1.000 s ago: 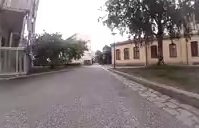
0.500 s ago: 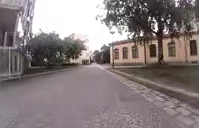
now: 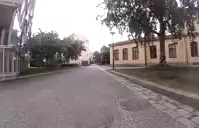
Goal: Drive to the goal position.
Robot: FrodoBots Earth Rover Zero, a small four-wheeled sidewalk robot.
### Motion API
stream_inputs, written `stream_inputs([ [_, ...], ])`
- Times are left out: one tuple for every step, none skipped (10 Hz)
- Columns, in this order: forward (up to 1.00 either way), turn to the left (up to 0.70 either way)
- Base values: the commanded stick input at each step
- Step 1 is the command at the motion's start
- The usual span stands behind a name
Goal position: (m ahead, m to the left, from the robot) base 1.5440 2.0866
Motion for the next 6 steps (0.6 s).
stream_inputs([
  [0.60, 0.00],
  [0.60, 0.00],
  [0.60, 0.00],
  [0.60, 0.00],
  [0.60, 0.00],
  [0.60, 0.00],
])
